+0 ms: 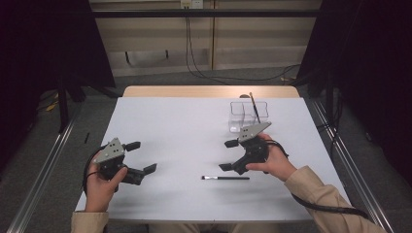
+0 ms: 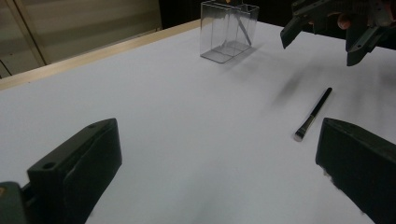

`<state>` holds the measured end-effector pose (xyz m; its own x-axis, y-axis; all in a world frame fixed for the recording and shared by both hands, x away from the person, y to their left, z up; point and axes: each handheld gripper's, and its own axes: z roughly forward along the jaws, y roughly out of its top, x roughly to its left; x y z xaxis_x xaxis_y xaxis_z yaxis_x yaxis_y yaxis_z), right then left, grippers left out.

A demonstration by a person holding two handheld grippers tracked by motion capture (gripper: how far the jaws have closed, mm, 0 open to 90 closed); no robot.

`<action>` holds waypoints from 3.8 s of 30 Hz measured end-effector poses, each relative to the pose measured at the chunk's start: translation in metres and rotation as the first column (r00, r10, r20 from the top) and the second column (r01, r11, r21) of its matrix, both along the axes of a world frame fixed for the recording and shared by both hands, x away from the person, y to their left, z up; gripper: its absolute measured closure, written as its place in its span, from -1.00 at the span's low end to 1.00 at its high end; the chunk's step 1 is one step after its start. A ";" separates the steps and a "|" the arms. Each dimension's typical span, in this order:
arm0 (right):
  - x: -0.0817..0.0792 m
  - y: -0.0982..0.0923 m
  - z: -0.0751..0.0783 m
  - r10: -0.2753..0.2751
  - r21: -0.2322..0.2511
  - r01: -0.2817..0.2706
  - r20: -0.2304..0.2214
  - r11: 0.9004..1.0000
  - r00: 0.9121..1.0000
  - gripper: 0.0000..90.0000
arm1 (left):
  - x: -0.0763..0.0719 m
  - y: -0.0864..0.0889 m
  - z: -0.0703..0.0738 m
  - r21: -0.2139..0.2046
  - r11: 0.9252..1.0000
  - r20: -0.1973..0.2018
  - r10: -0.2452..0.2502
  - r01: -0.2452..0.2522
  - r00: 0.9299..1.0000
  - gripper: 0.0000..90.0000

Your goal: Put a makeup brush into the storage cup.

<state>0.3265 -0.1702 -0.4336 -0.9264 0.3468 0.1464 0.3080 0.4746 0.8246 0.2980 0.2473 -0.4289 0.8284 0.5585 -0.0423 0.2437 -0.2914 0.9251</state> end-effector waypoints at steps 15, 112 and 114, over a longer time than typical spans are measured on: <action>-0.001 0.012 -0.003 0.057 -0.176 -0.061 -0.029 0.982 0.998 -0.67 | -0.001 0.001 0.000 -0.005 1.000 -0.001 -0.003 0.003 1.000 -0.99; 0.007 0.017 0.003 -0.084 -0.272 0.057 -0.089 0.961 0.992 0.88 | 0.000 0.002 -0.002 0.004 1.000 -0.005 -0.001 0.001 1.000 -0.99; 0.007 0.014 0.006 -0.101 -0.240 0.078 -0.086 0.968 0.991 0.88 | 0.000 0.002 -0.002 0.007 1.000 -0.005 -0.002 0.002 1.000 -0.99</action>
<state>0.3339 -0.1564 -0.4277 -0.8754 0.4633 0.1383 0.4312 0.6186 0.6569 0.2980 0.2491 -0.4305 0.8292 0.5573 -0.0429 0.2481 -0.2981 0.9217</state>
